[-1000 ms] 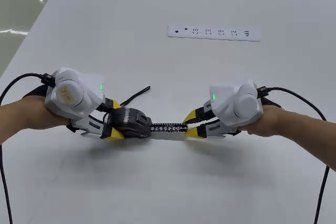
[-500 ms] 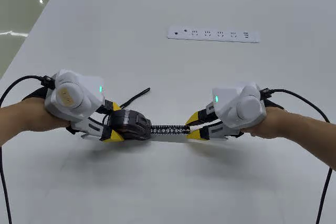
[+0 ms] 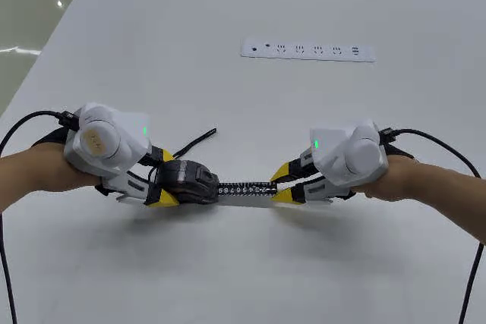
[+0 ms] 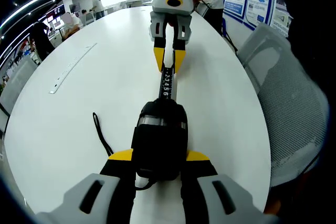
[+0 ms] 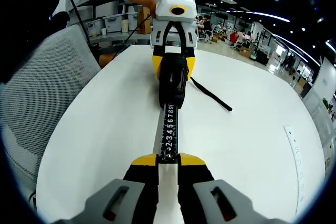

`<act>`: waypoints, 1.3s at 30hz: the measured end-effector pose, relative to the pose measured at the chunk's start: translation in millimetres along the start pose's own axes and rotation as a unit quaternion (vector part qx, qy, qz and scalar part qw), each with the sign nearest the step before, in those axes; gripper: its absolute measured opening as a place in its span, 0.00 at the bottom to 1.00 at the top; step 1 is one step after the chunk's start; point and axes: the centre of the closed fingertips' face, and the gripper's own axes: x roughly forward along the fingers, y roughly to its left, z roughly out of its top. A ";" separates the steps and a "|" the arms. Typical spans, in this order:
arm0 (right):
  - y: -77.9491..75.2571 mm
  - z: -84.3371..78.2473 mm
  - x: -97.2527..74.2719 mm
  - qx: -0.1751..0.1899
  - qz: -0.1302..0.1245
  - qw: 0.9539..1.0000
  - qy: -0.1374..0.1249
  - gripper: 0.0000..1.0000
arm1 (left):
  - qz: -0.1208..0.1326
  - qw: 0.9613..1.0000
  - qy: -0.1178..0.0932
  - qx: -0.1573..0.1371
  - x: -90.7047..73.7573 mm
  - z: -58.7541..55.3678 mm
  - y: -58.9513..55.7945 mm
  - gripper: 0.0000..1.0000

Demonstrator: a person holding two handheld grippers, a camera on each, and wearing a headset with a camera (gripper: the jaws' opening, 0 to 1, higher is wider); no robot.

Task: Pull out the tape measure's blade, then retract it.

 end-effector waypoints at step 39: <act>2.2 -7.3 -10.9 -0.003 -0.001 1.000 0.003 0.12 | -0.002 1.000 0.004 0.004 -0.8 1.6 -1.9 0.28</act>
